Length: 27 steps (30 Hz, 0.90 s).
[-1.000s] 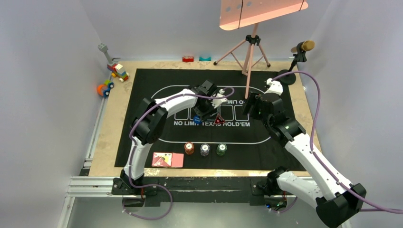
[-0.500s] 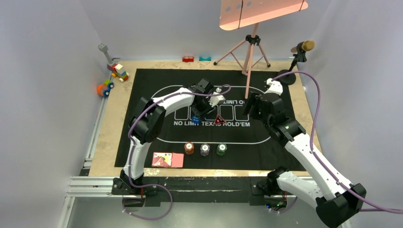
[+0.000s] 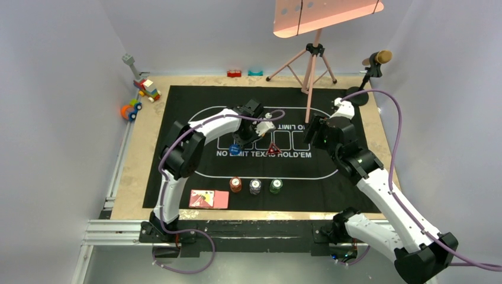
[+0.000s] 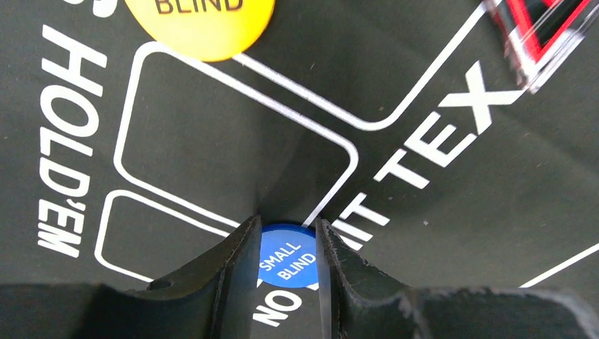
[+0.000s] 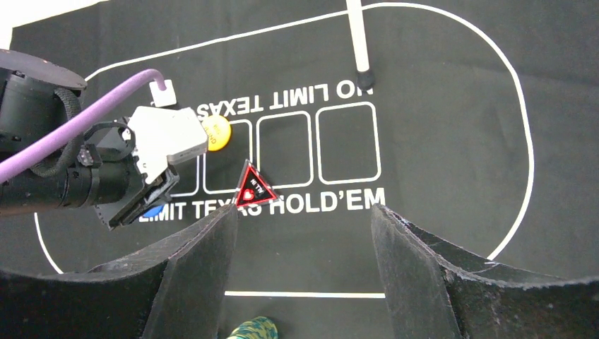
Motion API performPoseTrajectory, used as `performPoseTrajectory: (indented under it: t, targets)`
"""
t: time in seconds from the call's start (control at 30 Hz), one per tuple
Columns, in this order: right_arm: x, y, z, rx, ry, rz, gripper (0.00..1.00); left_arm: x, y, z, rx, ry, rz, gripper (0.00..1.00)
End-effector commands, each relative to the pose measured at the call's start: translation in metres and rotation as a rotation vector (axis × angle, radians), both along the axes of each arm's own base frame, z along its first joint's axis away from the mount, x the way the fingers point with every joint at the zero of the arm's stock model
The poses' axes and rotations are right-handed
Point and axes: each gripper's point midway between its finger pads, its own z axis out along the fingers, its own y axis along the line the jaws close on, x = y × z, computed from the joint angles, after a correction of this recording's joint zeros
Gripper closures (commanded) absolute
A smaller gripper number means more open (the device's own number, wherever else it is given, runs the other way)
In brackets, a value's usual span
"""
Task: Distribute texas hold em gaming equipment
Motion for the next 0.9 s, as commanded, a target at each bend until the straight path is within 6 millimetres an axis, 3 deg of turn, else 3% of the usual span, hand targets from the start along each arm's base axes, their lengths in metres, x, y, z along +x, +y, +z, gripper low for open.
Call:
performPoseTrajectory:
  t: [0.0, 0.43, 0.87]
  targets:
    - [0.001, 0.003, 0.016, 0.025, -0.04, 0.01, 0.27, -0.001, 0.033, 0.014, 0.123, -0.038, -0.051, 0.63]
    - [0.001, 0.005, 0.019, 0.036, -0.047, 0.02, 0.27, -0.004, 0.117, 0.018, 0.173, -0.037, 0.051, 0.65]
    - [0.008, 0.013, 0.016, 0.044, -0.043, 0.039, 0.28, -0.023, 0.198, 0.02, 0.207, -0.016, 0.193, 0.7]
